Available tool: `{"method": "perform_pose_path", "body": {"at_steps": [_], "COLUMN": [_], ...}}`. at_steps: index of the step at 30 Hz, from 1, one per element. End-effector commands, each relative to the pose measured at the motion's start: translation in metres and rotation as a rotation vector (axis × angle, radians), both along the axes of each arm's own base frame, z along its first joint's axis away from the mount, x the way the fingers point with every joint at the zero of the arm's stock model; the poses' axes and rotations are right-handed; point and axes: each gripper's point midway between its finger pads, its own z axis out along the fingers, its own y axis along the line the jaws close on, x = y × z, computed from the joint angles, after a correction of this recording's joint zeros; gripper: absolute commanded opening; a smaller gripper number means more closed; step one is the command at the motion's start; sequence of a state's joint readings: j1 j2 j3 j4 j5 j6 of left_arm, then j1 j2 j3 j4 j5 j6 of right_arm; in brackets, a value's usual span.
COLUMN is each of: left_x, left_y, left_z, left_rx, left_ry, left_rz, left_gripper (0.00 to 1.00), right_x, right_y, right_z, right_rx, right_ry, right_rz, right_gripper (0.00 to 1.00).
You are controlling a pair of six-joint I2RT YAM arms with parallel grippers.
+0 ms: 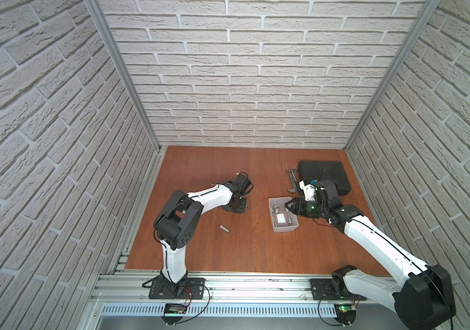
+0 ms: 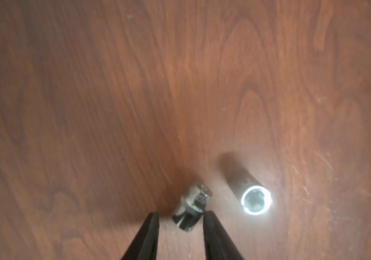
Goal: Put the socket on the desktop into the storage box
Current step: Pick up the socket head at the center of the board.
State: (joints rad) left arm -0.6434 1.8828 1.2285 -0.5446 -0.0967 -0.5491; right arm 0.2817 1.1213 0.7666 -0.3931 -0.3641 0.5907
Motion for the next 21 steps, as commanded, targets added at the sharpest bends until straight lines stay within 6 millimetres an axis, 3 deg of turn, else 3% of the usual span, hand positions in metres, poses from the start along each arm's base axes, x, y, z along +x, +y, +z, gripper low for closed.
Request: {"method": "perform_pose_path", "body": {"at_steps": [1, 21], "left_x": [0.005, 0.023], "left_y": [0.003, 0.007], "left_z": [-0.006, -0.015], "left_rx": [0.016, 0.032], "left_ry": [-0.007, -0.015], "left_rz": [-0.007, -0.005], "left_gripper": [0.39, 0.37], "right_x": [0.003, 0.001], "right_y": [0.005, 0.004], "right_z": [0.008, 0.006], "right_rx": [0.012, 0.007], "right_ry": [-0.035, -0.031], "right_rz": [0.022, 0.021], "right_gripper": [0.43, 0.42]}}
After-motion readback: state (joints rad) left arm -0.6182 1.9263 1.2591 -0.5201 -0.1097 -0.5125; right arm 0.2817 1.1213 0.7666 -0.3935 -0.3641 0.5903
